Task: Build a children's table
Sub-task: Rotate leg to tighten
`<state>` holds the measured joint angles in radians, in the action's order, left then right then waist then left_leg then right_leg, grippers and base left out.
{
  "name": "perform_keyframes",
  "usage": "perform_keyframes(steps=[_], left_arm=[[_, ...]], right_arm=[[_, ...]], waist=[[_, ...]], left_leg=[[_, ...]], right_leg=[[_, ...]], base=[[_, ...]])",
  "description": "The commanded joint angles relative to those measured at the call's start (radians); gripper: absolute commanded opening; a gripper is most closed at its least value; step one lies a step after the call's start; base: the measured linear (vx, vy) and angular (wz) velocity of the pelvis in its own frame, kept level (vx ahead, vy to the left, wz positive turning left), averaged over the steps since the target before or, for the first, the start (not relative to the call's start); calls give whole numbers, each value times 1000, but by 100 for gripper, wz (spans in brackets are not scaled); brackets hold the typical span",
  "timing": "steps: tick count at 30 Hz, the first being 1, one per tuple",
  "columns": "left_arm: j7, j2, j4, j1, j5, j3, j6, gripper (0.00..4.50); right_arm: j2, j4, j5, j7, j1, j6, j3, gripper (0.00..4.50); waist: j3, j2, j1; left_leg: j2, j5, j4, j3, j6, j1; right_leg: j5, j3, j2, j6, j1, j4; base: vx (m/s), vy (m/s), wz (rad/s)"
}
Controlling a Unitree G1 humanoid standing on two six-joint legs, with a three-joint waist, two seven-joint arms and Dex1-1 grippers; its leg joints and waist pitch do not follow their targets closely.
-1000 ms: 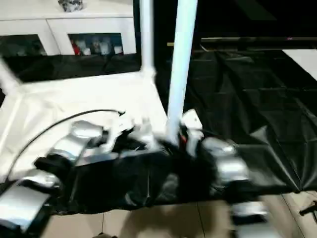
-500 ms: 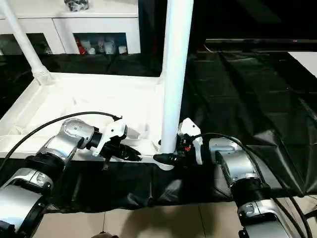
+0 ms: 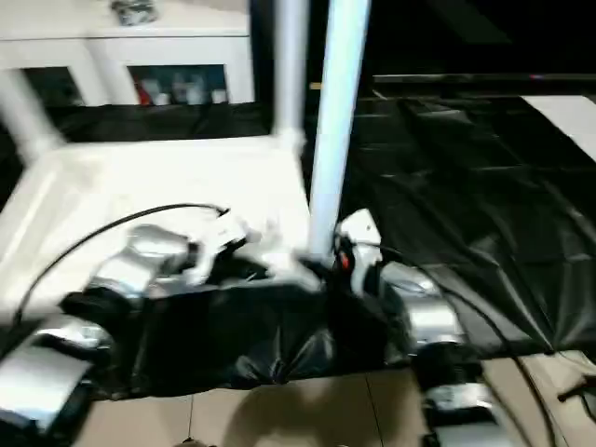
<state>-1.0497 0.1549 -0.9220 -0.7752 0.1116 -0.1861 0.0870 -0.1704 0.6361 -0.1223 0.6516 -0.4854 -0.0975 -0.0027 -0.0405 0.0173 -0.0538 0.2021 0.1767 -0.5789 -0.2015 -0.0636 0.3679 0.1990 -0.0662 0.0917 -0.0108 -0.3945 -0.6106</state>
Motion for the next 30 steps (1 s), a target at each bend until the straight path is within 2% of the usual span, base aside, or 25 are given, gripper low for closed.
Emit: perform_keyframes(steps=[1,2,4,6,7,9,12,15,16,18,20,21,22,23,24,25,27,28,30], left_arm=[[91,-60,-8,-18,-22,12,30,0],[131,-83,-7,-20,-29,22,48,0],[134,-100,13,-6,-27,13,50,0],[126,-102,23,0,-28,10,51,0],[117,-99,27,4,-27,6,48,0],[83,-83,36,15,-21,-7,28,0],[62,-72,38,19,-17,-13,19,0],[49,-54,35,21,-8,-20,10,0],[47,-48,35,22,-6,-21,9,0],[46,-42,34,24,-4,-23,6,0],[38,-27,30,24,2,-29,-2,0],[35,-24,29,24,3,-30,-4,0],[31,-22,29,23,3,-31,-6,0],[31,-21,27,22,3,-32,-8,0],[31,-20,25,21,3,-32,-9,0],[29,-16,17,17,3,-35,-16,0],[29,-15,15,17,3,-36,-19,0],[25,-14,12,16,5,-40,-24,0],[22,-13,10,16,5,-43,-26,0]], right_arm=[[61,40,51,-69,1,-13,52,259],[90,60,52,-143,-7,-31,31,259],[119,77,77,-210,-6,7,35,259],[127,76,62,-201,-3,26,31,329],[127,75,58,-196,-3,30,31,328],[113,68,66,-172,-1,45,40,331],[97,63,65,-150,-2,54,43,371],[60,41,53,-95,-5,61,42,380],[47,28,41,-66,-3,58,40,405],[33,12,31,-32,2,56,36,420],[-58,-99,1,110,54,30,48,439],[-89,-136,-12,152,73,19,49,439],[-112,-164,-25,182,88,9,45,439],[-132,-187,-40,208,100,-3,40,439],[-145,-201,-48,223,107,-9,39,439],[-218,-268,-82,304,144,-37,26,439],[-242,-287,-93,327,155,-48,19,439],[-278,-313,-104,354,170,-60,6,439],[-292,-323,-107,362,176,-62,1,439]], waist=[[54,-11,1],[55,-9,2],[57,-9,4],[58,-6,3],[58,-7,3],[56,-5,4],[55,-4,4],[57,-4,4],[57,-5,4],[57,-5,3],[58,-11,-1],[60,-9,-6],[60,-16,-12],[58,-19,-11],[58,-18,-12],[58,-20,-11],[55,-20,-13],[54,-22,-11],[54,-22,-10]], left_leg=[[29,225,66,18,32,-13],[28,209,65,18,38,-11],[27,182,64,18,42,-9],[26,180,63,17,58,-9],[25,180,62,16,62,-9],[26,189,63,16,67,-8],[27,203,64,17,67,-9],[27,193,63,17,72,-8],[27,193,62,16,74,-7],[28,190,61,16,79,-7],[28,169,58,15,98,-5],[29,161,56,15,104,-8],[31,147,55,14,121,-7],[29,138,54,14,129,-1],[29,143,54,13,131,-3],[28,156,53,13,132,-4],[28,172,52,13,132,-4],[28,185,53,14,124,-2],[28,191,54,15,117,-3]], right_leg=[[250,43,56,-201,37,90],[217,43,55,-207,39,87],[174,41,55,-216,42,82],[149,41,54,-220,43,82],[144,41,54,-221,43,82],[147,40,53,-222,43,83],[162,41,54,-221,44,84],[132,41,53,-227,47,81],[130,41,53,-228,47,81],[122,41,53,-231,48,80],[89,42,53,-228,54,77],[73,42,51,-227,52,76],[48,42,52,-235,54,72],[47,40,52,-235,55,71],[58,39,52,-234,53,73],[84,39,52,-230,53,76],[124,39,52,-218,53,81],[175,37,53,-208,49,86],[199,37,53,-203,49,89]], base=[[0,0,0],[0,0,0],[0,0,0],[0,0,0],[0,0,0],[0,0,0],[0,0,0],[0,0,0],[0,0,0],[0,0,0],[0,0,0],[0,0,0],[0,0,0],[0,0,0],[0,0,0],[0,0,0],[0,0,0],[0,0,0],[0,0,0]])
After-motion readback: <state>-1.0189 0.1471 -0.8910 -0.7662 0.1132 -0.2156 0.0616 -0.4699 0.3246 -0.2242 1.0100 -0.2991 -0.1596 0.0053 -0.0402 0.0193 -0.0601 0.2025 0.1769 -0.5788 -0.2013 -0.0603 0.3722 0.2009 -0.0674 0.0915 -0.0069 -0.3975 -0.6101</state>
